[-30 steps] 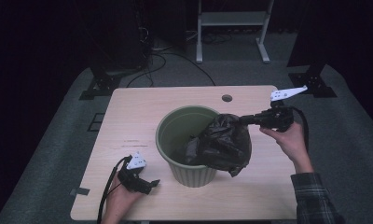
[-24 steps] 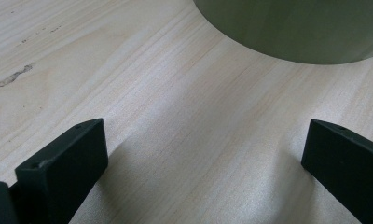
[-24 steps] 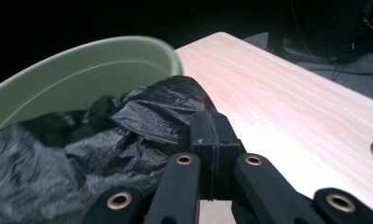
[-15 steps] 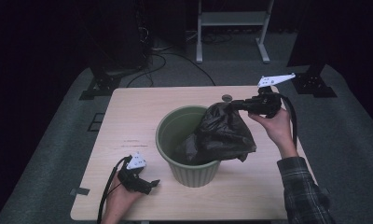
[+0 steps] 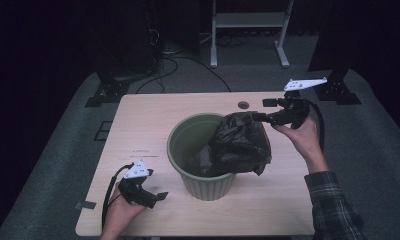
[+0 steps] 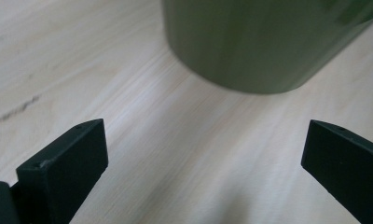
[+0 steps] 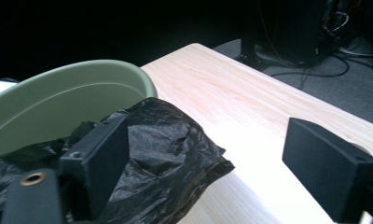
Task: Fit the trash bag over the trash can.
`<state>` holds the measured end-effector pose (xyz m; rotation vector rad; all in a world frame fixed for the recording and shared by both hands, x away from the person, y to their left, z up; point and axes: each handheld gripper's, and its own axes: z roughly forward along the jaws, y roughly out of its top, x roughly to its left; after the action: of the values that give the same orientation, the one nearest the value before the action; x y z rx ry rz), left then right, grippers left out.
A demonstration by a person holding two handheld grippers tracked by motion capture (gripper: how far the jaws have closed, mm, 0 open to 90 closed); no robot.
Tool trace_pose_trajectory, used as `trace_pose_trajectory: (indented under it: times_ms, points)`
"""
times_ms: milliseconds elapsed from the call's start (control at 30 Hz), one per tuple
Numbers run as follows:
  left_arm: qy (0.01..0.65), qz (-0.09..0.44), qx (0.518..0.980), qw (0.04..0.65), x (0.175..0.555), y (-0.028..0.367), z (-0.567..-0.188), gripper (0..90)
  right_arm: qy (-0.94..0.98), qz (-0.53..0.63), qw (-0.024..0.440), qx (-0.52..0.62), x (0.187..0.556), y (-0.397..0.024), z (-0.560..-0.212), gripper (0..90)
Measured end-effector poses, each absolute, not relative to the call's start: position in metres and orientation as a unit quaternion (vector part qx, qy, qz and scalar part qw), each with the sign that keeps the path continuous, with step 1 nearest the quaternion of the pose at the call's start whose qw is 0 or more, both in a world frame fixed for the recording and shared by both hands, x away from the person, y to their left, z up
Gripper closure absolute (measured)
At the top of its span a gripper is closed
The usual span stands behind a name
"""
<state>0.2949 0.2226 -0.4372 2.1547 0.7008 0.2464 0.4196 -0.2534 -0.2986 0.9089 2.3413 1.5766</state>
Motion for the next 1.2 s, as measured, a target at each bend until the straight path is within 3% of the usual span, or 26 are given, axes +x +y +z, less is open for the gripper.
trace_pose_trajectory:
  times_ms: [367, 667, 1200]
  points:
    - [0.231, 0.068, 0.861, 0.447, 0.289, 0.220, -0.379, 0.0, 0.792, 0.527, 0.096, 0.294, 0.419, -0.248, -0.290, 8.0]
    - [0.188, 0.074, 0.865, 0.459, 0.288, 0.210, -0.325, 0.0, 0.793, 0.527, 0.094, 0.292, 0.422, -0.243, -0.288, 7.2]
    - [0.110, 0.059, 0.869, 0.480, 0.300, 0.161, -0.268, 0.0, 0.789, 0.528, 0.091, 0.301, 0.426, -0.247, -0.290, 4.7]
